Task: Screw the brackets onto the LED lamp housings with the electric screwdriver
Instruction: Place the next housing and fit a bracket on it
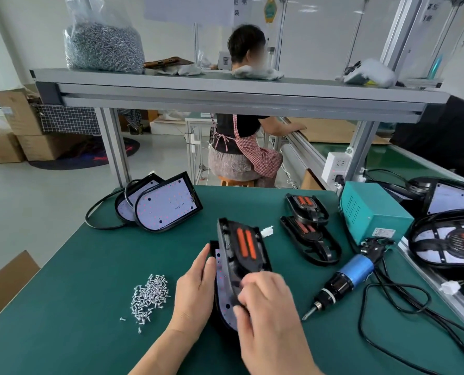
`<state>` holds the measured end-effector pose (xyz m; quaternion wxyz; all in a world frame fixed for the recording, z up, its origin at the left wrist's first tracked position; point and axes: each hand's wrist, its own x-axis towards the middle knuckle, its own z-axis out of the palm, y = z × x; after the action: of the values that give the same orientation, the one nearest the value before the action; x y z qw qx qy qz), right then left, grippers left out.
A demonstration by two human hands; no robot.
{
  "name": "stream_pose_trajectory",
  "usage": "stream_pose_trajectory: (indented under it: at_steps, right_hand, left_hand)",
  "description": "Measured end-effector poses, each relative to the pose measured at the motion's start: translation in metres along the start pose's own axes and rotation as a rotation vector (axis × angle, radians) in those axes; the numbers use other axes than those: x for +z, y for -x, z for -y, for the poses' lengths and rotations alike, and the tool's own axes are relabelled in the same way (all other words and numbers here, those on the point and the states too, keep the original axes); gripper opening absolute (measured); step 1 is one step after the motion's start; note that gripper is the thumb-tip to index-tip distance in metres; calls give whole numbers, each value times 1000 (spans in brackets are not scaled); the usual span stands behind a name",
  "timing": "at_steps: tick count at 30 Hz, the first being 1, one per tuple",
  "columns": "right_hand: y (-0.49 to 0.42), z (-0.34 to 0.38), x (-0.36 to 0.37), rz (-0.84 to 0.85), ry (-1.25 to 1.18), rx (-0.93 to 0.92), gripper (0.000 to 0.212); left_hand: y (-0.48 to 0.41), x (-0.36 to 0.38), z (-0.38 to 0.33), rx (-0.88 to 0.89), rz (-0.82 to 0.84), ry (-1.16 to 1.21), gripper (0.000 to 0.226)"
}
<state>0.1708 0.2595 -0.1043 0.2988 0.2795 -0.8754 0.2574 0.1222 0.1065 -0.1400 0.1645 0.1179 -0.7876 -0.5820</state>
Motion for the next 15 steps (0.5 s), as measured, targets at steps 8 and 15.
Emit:
stream_pose_trajectory:
  at_steps: [8,15]
  right_hand:
    - [2,16,5,205,237,-23,23]
    - [-11,22,5,252,273,-2,33]
  left_hand:
    - [1,1,0,-10,5,41,36]
    - [3,-1,1,23,20,32,34]
